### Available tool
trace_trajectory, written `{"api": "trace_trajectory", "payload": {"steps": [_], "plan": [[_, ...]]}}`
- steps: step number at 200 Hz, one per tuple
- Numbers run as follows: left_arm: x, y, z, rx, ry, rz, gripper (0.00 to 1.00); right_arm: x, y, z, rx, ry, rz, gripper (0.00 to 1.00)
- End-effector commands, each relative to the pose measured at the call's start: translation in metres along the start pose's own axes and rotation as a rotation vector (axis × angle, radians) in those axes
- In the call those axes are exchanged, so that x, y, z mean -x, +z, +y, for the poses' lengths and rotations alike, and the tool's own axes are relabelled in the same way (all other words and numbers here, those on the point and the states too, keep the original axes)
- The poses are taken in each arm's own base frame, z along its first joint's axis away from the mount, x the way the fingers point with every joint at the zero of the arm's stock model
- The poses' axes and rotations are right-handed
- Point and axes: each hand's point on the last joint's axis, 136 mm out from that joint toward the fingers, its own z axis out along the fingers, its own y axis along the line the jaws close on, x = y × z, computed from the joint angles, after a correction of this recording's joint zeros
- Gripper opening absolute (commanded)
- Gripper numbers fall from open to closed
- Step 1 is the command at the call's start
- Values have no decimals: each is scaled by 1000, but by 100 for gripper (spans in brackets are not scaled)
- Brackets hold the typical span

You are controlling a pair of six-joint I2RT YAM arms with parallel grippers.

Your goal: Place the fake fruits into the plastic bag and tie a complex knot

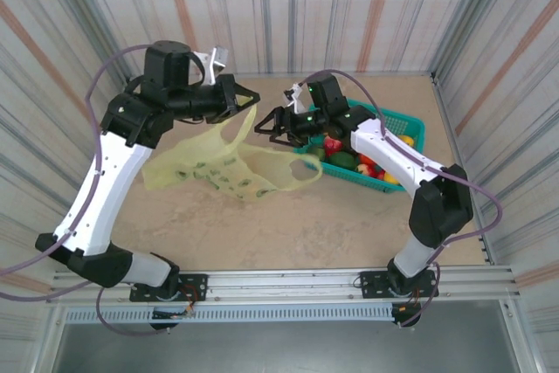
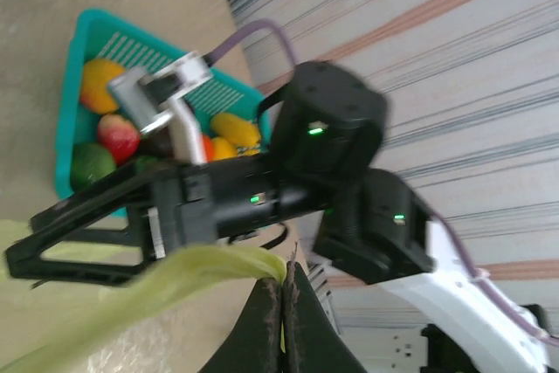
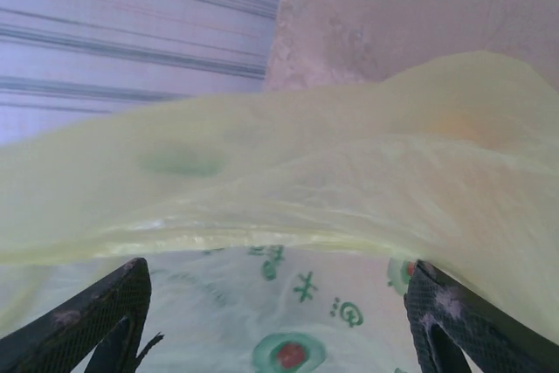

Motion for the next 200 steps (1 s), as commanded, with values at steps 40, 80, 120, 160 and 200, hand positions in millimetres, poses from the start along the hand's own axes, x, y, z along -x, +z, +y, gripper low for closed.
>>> {"api": "trace_trajectory", "payload": {"steps": [40, 80, 120, 160, 200], "plan": [[7, -10, -13, -34, 31, -57, 0, 19, -57, 14, -35, -10, -170, 70], [16, -15, -22, -53, 37, -73, 0, 30, -113, -35, -170, 118, -299, 68], [21, -19, -21, -54, 3, -78, 0, 5, -195, -151, -694, 381, -422, 69], [17, -19, -16, -46, -61, -52, 0, -37, -260, -208, -1186, 491, -340, 77], [22, -23, -14, -60, -76, -51, 0, -42, -277, -225, -1309, 421, -262, 84]]}}
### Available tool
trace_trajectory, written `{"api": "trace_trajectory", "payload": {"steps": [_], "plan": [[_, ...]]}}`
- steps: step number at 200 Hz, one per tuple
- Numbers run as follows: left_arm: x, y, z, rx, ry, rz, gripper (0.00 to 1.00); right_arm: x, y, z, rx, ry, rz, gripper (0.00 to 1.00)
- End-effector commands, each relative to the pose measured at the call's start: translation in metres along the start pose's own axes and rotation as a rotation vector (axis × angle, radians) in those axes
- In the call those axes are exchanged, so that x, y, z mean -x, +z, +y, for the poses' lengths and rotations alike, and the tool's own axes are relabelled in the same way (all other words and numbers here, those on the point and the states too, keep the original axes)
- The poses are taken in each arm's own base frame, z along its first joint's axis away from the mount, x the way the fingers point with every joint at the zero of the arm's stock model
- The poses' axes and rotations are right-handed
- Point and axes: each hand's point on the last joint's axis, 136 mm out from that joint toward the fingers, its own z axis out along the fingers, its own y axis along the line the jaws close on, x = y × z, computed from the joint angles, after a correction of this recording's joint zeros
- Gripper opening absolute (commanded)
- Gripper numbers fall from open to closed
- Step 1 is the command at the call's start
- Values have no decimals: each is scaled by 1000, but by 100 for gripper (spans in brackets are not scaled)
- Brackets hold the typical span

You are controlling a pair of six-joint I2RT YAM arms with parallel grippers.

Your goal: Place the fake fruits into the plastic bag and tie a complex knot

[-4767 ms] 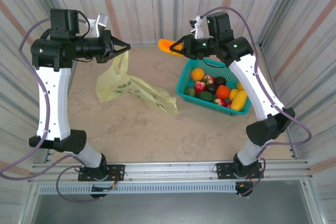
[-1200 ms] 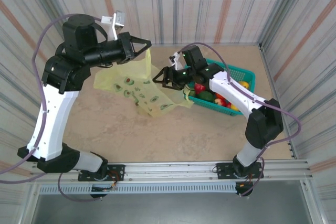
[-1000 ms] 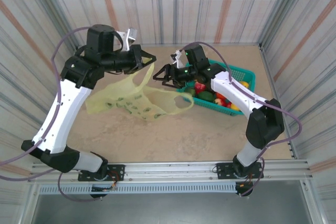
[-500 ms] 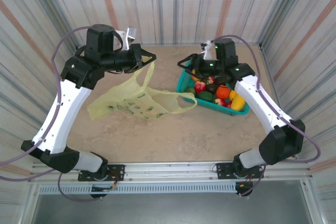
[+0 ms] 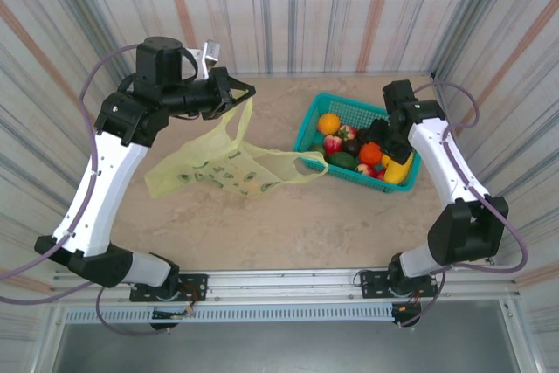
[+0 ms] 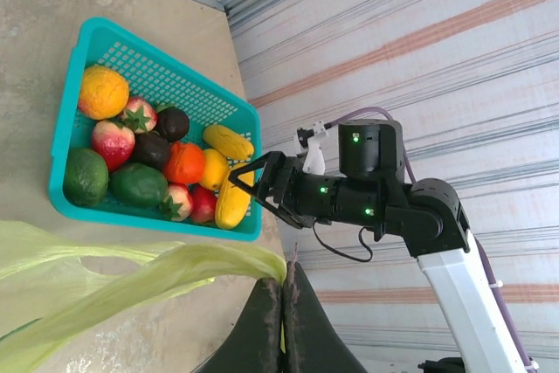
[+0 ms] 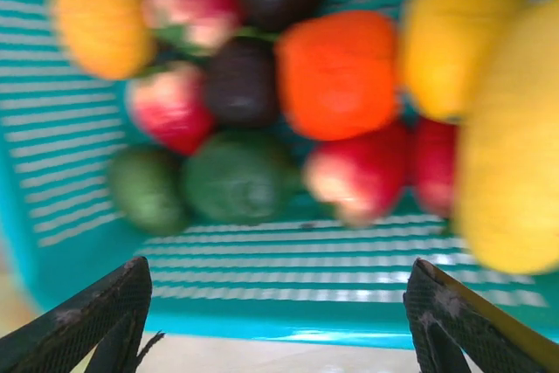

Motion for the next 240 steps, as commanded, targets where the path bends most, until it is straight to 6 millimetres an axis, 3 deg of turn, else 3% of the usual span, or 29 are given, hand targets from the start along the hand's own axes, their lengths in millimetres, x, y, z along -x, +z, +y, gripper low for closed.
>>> {"api": "trace_trajectory", "payload": {"steps": [1, 43, 104, 190, 212, 240], "plan": [[4, -8, -6, -21, -24, 1, 0, 3, 1, -34, -182, -109, 4, 84], [5, -8, -8, -41, -31, 4, 0, 10, 23, -36, -177, -183, 51, 84], [9, -10, -9, -47, -28, -6, 0, -1, 65, -55, -294, -239, 174, 83], [14, -12, -9, -49, -24, -22, 0, 1, 89, -53, -293, -190, 209, 84], [16, -11, -8, -47, -25, -24, 0, 3, 94, -51, -269, -153, 205, 81], [16, -9, -8, -48, -25, -21, 0, 6, 95, -46, -239, -134, 194, 68]]}}
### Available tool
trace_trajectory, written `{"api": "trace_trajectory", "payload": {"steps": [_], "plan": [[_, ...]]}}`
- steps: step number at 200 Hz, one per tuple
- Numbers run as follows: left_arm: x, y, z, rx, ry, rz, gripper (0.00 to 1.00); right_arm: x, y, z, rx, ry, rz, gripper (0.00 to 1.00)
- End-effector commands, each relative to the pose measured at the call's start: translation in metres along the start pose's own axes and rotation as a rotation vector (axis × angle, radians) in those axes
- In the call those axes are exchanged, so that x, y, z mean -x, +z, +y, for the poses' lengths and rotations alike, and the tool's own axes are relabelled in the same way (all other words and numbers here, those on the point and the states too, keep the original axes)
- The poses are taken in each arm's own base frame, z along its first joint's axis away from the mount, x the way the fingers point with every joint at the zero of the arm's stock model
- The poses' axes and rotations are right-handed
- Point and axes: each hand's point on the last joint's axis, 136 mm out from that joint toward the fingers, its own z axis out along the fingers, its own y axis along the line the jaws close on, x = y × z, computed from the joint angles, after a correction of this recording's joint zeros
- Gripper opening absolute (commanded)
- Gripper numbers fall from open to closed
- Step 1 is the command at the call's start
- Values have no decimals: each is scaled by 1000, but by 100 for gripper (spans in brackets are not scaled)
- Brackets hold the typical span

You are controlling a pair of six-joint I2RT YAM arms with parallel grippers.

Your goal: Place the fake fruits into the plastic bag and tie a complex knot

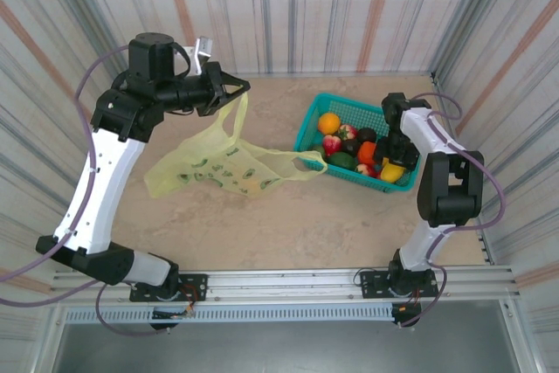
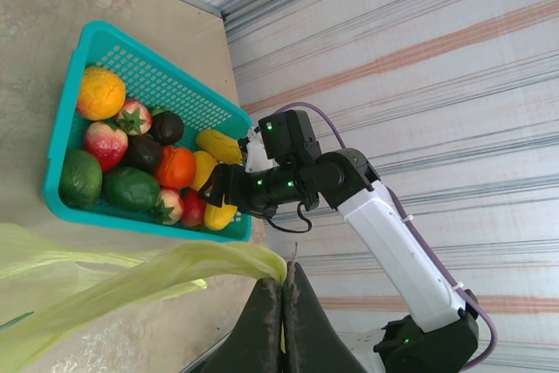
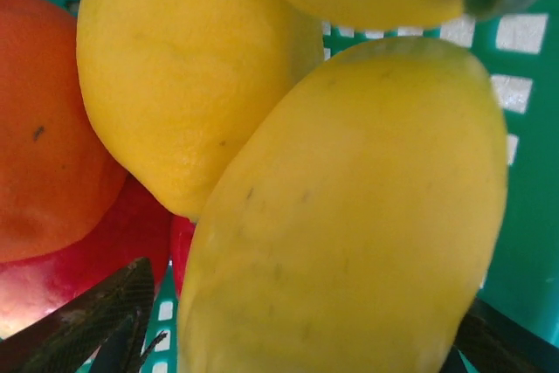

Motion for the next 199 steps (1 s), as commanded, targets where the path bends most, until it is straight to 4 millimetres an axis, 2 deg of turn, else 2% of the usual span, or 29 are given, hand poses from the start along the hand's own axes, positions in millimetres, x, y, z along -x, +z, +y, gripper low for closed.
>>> {"api": "trace_trajectory", "payload": {"steps": [1, 24, 56, 82, 104, 125, 140, 162, 199], "plan": [[5, -4, -11, -31, 17, -11, 0, 2, 5, 5, 24, 29, 8, 68], [5, -2, -9, -28, 16, -7, 0, 6, -5, 1, 18, 37, -20, 56], [6, -1, -9, -27, 20, -6, 0, 12, -30, 8, 87, 46, -74, 48], [5, 2, -7, -27, 14, 6, 0, 15, -50, 13, 140, 53, -123, 46], [4, 5, -4, -24, 5, 15, 0, 21, -77, 20, 201, 52, -188, 45], [4, 7, -3, -25, 0, 27, 0, 30, -114, 33, 285, 40, -277, 44], [6, 6, -3, -27, -2, 30, 0, 33, -146, 50, 372, 11, -351, 43], [13, 2, -4, -36, -7, 23, 0, 29, -198, 90, 538, -80, -463, 44], [21, -6, -6, -65, -29, 37, 0, -14, -279, 167, 863, -312, -558, 44]]}}
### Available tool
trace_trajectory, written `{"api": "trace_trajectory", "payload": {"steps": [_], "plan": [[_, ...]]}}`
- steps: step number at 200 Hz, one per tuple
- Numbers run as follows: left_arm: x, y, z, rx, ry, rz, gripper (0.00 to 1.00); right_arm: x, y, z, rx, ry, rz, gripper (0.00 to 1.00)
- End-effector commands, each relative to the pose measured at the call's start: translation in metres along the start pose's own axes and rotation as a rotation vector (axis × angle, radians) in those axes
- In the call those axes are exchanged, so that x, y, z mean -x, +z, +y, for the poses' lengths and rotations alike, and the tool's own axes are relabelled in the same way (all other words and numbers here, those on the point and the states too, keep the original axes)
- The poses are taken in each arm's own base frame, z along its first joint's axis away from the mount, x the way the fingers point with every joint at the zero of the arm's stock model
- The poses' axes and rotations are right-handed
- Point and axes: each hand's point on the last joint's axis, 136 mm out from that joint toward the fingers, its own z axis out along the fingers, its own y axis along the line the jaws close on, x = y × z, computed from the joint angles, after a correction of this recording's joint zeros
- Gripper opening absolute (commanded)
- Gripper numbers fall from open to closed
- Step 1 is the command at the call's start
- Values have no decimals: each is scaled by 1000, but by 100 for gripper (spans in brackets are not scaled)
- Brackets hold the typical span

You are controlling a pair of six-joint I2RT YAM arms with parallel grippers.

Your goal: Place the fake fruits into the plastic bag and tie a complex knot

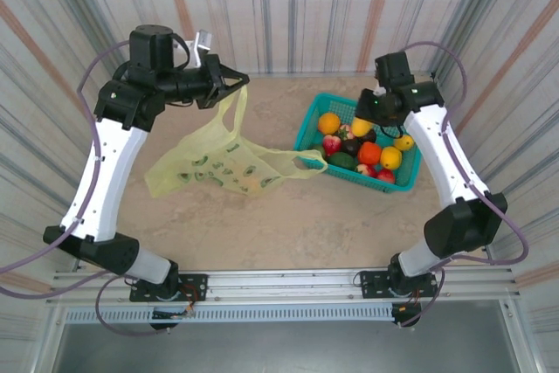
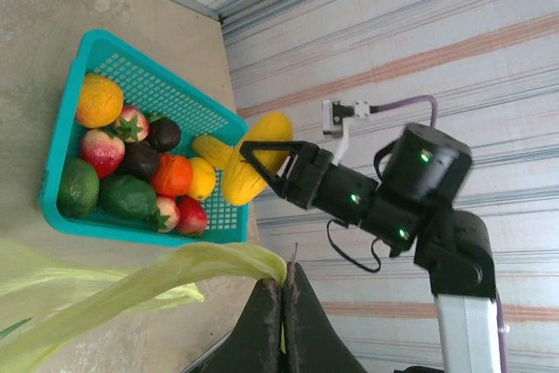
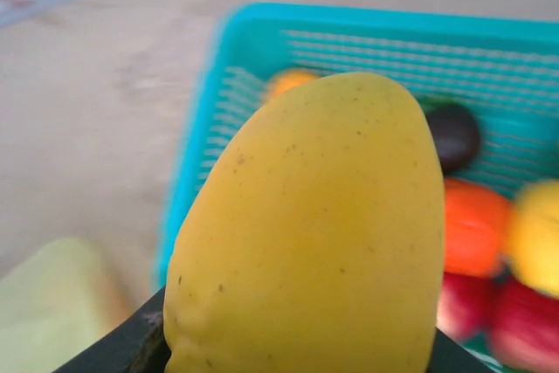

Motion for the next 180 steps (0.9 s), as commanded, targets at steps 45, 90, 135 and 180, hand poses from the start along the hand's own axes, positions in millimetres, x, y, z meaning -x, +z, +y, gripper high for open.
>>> {"api": "trace_trajectory", "payload": {"steps": [45, 90, 135, 180], "plan": [[6, -16, -27, -92, 42, 64, 0, -21, -50, 171, 558, -317, -51, 44], [4, -16, -42, -157, 86, 121, 0, -13, -15, 196, 532, -378, -85, 47], [6, -18, -33, -145, 88, 125, 0, -22, -8, 244, 640, -400, -75, 47], [17, -26, -31, -148, 79, 97, 0, -60, 4, 273, 606, -471, -75, 47]]}}
